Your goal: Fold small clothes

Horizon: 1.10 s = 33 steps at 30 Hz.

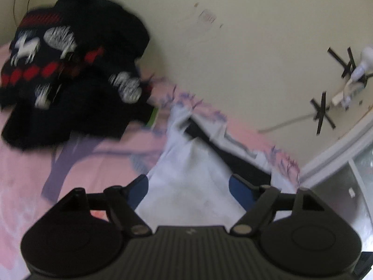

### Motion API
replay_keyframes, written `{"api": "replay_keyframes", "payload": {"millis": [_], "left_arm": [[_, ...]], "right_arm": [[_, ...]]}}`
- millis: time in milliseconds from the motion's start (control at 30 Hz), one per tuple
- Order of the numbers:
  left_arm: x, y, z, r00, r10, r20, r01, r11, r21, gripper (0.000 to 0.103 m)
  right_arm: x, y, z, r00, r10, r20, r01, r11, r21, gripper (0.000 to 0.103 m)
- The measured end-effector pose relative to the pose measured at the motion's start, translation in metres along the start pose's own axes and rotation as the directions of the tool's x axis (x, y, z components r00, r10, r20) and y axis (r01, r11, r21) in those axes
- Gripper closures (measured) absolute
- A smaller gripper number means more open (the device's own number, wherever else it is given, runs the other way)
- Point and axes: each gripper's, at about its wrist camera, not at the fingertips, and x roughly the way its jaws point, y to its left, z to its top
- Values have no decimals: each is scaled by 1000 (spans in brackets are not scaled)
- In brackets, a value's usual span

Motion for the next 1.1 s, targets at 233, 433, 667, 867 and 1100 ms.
{"api": "replay_keyframes", "payload": {"millis": [233,433,667,867,1100], "left_arm": [[18,17,-34,994,66,-84,-62,997,51,37],[10,6,-66,965,205,-161,-164,958,236,99],[-26,29,-68,973,176,-152,-160,981,111,85],[-23,-22,-3,984,180,-13,-171,954,245,74],[83,-113,74,989,146,-31,-118,894,433,57]], "right_arm": [[-8,5,-60,992,-40,-120,33,998,-59,64],[-26,5,-55,983,-140,-116,128,986,-103,103],[-19,17,-39,972,-202,-121,165,952,-258,55],[16,22,34,995,-97,-37,86,971,-224,60],[147,26,101,985,-18,-170,-25,969,-248,36]]}}
